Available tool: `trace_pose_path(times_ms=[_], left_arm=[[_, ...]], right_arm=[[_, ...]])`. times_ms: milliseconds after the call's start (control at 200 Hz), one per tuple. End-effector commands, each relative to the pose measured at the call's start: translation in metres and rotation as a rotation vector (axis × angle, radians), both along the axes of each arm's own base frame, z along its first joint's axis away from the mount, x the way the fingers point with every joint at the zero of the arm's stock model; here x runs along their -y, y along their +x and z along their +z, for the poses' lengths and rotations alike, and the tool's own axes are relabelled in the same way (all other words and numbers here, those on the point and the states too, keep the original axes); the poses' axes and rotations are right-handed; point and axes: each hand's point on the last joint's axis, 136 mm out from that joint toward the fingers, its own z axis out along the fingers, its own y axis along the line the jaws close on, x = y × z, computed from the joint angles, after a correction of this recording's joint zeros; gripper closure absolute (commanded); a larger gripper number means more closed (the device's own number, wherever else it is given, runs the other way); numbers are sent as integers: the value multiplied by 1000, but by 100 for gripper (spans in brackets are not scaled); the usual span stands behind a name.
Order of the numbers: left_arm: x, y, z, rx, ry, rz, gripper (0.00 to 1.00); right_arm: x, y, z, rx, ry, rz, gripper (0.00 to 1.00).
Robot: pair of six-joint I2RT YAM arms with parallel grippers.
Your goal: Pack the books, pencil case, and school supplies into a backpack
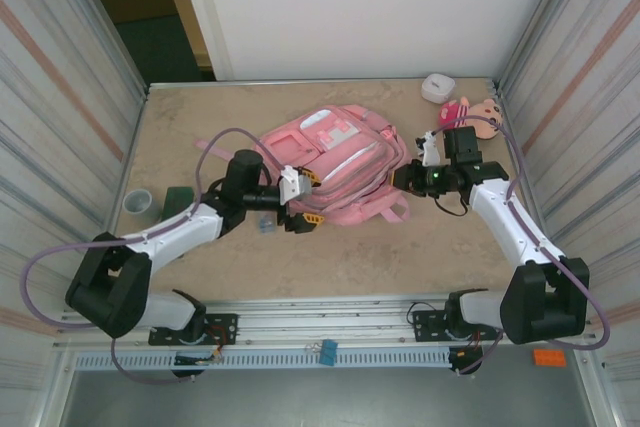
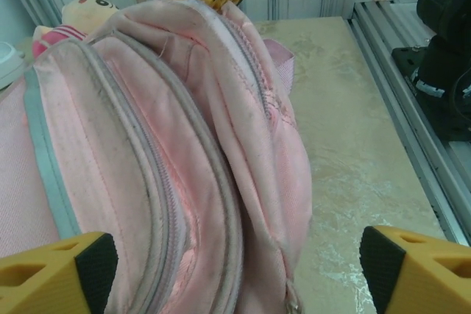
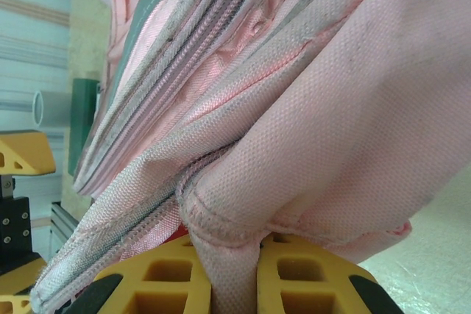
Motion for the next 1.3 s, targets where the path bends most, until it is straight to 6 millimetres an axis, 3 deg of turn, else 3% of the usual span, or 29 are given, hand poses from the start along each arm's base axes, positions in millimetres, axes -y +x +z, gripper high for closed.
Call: trace_pose_path(times_ms=[0,160,210,271,321,401,456,491,556,606,762,887,982,1123,1293], left_arm=[[-2,11,-18,54,76,79,15],[8,18,-27,56,70,86,16],[12,22,-30,61,71,101,22],[15,30,-32,49,75,135,41],[16,33,-31,21,73,149,50],[17,29,-23,-14,61,138,72],[16,27,-17,-38,53,142,94],[15,26,-13,-61,42,147,100],[15,19,-8,-109,27,110,100],[14,17,-6,-155,25,92,100],[12,18,3,-236,-10,63,100],[11,20,12,-255,-30,48,100],[11,20,14,-262,-25,44,100],[12,22,16,-287,-30,63,100],[15,28,21,-384,-34,110,100]], right_arm=[[-12,8,36,113,69,75,100],[-15,6,40,116,90,83,100],[-15,5,40,116,90,83,100],[-14,4,39,117,87,82,100],[-13,4,41,126,106,86,100],[-8,5,45,151,141,63,97],[1,6,44,175,119,34,88],[6,5,42,190,89,17,77],[15,1,41,228,26,-13,61],[21,-4,43,249,-18,-36,54],[21,-36,69,411,-214,13,49],[-6,-70,71,541,-340,183,49],[-31,-84,63,539,-335,254,50],[-75,-86,44,407,-269,238,50],[-104,-69,25,267,-237,20,50]])
